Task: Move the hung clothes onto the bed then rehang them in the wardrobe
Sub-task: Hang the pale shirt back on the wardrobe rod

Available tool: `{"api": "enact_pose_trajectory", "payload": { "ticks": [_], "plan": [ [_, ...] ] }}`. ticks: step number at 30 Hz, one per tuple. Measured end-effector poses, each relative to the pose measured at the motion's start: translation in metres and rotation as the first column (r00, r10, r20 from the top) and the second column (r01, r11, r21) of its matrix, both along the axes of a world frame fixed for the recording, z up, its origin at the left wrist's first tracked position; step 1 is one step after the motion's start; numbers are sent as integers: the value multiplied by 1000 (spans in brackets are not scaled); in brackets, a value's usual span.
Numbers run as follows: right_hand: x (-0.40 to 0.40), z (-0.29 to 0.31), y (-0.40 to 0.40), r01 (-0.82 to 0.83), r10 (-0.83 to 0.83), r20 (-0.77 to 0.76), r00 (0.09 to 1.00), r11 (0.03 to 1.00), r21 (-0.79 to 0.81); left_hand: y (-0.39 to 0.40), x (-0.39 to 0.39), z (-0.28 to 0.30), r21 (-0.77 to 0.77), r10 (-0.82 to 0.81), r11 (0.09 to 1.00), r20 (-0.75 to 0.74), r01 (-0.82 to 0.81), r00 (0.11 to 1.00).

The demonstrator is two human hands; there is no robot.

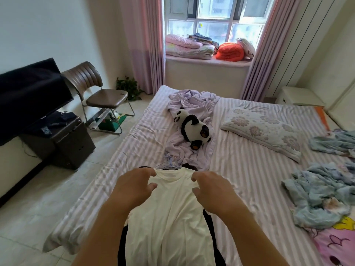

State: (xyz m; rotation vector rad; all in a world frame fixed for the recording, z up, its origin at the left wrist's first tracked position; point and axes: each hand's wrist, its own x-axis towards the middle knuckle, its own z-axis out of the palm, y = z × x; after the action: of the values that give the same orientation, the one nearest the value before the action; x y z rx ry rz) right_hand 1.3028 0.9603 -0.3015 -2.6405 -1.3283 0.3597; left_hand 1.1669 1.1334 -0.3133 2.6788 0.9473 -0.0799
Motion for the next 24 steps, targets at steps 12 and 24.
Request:
{"api": "enact_pose_trajectory", "payload": {
  "ticks": [12,24],
  "plan": [
    [102,-79,113,121,-121,-15,993,993,7,119,88,-80,-93,42,994,-85,-49,996],
    [215,-239,192,186,-198,-141,970,978,-94,204,176,-248,-296,112,940,-206,-171,972]
  ]
}}
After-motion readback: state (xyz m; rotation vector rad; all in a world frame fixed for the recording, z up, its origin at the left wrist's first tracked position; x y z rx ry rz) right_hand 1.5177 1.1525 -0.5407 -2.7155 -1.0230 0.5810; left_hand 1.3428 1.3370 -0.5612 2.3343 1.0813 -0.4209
